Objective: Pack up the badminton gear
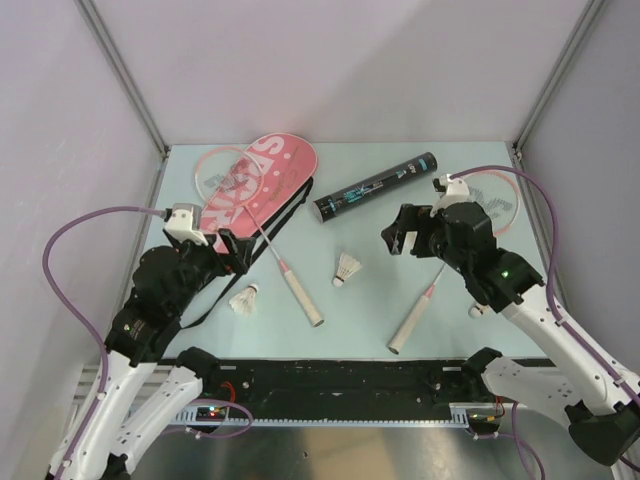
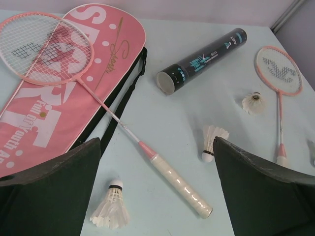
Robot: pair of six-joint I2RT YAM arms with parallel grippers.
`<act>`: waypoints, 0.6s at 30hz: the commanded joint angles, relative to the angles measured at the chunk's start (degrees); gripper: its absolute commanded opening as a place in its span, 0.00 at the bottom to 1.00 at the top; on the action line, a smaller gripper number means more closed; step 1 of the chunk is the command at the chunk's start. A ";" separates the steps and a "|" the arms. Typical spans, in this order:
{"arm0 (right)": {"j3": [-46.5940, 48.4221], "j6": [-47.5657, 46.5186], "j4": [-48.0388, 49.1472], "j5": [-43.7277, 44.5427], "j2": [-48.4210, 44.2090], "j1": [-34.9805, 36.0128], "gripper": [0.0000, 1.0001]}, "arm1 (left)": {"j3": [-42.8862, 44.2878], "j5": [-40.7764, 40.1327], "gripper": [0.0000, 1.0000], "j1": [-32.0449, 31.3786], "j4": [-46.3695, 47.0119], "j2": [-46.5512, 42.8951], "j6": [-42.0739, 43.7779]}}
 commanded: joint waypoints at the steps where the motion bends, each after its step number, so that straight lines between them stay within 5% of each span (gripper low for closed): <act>1: 0.83 -2.94 4.47 2.74 -0.25 0.81 0.99 | 0.83 0.48 1.00 1.47 1.47 -0.31 -1.15; 6: 0.81 -14.46 12.62 -1.38 0.83 0.93 0.99 | 0.52 0.49 1.00 2.91 1.95 -1.53 -1.69; 10: -0.70 -36.90 19.92 -12.74 4.58 0.81 0.96 | 0.28 0.38 1.00 3.15 2.17 -2.43 -1.94; 18: -0.30 -67.87 31.47 -26.89 23.34 -7.79 0.95 | -0.46 -0.18 1.00 3.20 2.82 -4.57 -2.59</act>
